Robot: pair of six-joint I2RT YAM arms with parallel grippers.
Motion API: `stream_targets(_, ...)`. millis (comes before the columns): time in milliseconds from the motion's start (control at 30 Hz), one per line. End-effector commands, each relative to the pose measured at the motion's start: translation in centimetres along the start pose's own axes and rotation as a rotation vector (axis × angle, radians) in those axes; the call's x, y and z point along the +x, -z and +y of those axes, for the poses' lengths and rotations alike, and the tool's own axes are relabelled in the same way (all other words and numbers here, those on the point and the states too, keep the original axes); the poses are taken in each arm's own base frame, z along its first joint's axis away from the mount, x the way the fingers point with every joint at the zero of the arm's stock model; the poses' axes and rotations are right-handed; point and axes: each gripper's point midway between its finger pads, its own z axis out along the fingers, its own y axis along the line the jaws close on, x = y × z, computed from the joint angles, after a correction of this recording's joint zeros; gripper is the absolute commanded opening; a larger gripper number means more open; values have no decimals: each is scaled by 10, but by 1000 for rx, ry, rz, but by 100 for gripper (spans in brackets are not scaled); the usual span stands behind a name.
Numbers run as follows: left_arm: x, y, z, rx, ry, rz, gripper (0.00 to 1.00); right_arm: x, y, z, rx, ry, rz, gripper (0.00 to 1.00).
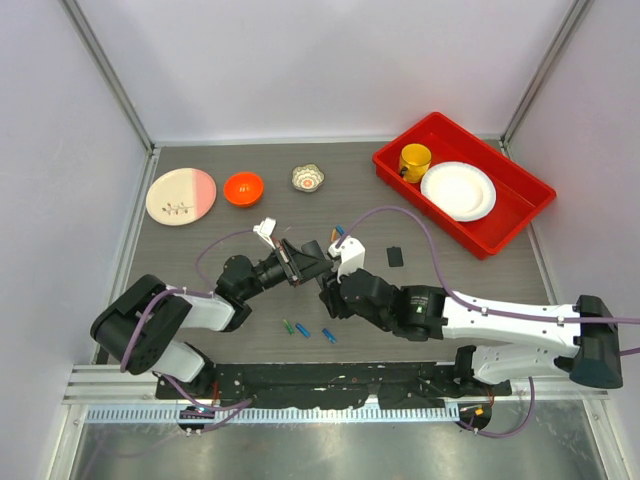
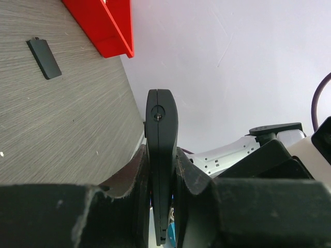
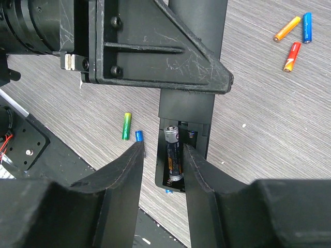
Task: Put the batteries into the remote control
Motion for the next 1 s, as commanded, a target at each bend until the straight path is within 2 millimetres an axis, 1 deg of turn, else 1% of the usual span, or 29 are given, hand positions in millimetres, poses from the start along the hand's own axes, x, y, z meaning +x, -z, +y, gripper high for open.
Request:
stream_targets(0, -15, 4, -73, 283, -136, -69, 0, -34, 14, 3, 6, -49, -89, 42)
stream_targets(233, -14, 4, -73, 282, -138, -68, 0, -40, 15, 3, 9, -53, -98, 46)
stream_targets(433, -13, 3, -70, 276, -137, -64, 0, -51, 22, 4, 2, -67, -125, 49)
stream_targets(533, -13, 3, -69, 273, -138, -64, 0, -60, 29, 8, -19, -80, -141, 49)
stream_targets(567, -13, 2, -69, 273, -140, -64, 0, -66, 34, 9, -30, -91, -157, 50)
stream_targets(667, -13, 2, -68, 270, -140, -64, 0, -74, 43, 11, -55, -100, -173, 50)
stream_targets(800, -14, 1, -68, 272, -141, -64, 0, -88, 61, 6, -76, -130, -230, 52)
stream_targets(900, -14, 2, -73, 284, -147, -66, 0, -86, 64, -5, -41, -150, -245, 56)
stream_targets(933, -15, 2, -75, 290, -150, -66, 0, -82, 62, -9, -31, -156, -241, 56)
stream_targets(967, -15, 3, -78, 298, -154, -67, 0, -74, 59, -10, -33, -165, -220, 56)
